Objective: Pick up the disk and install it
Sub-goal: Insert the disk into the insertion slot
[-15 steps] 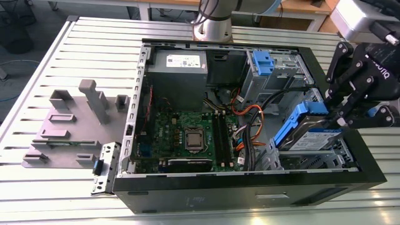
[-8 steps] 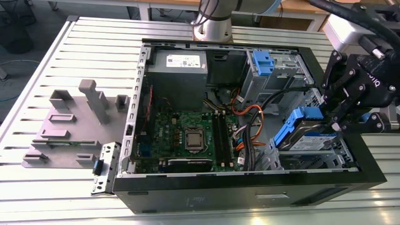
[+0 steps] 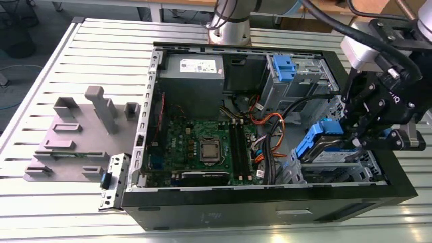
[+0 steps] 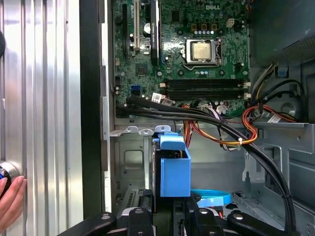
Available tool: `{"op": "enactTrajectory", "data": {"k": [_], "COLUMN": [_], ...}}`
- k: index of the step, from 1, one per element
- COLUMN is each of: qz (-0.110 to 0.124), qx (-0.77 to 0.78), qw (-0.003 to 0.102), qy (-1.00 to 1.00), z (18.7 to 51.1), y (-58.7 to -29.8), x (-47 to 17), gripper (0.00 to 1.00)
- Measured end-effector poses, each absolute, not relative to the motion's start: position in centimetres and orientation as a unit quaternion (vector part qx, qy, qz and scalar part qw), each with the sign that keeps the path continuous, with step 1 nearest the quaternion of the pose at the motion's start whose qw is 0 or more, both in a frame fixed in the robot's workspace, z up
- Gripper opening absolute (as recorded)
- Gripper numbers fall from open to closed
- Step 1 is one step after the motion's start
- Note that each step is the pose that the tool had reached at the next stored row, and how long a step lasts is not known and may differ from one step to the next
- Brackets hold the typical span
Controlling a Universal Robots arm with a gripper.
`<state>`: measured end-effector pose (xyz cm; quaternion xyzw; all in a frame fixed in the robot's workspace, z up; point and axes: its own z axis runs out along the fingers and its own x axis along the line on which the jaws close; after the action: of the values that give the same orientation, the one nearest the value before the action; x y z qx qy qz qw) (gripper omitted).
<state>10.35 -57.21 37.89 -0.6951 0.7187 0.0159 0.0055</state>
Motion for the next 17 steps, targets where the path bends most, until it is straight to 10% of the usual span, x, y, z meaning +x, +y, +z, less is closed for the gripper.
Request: {"op": "enactTrajectory", "data": {"k": [17], "qz": [0.016], "qx": [-0.695], "qw": [0.005], "qy": [0.719], "z": [35.2], "y": [-57.2], "x": [10.3], "gripper": [0.35]}}
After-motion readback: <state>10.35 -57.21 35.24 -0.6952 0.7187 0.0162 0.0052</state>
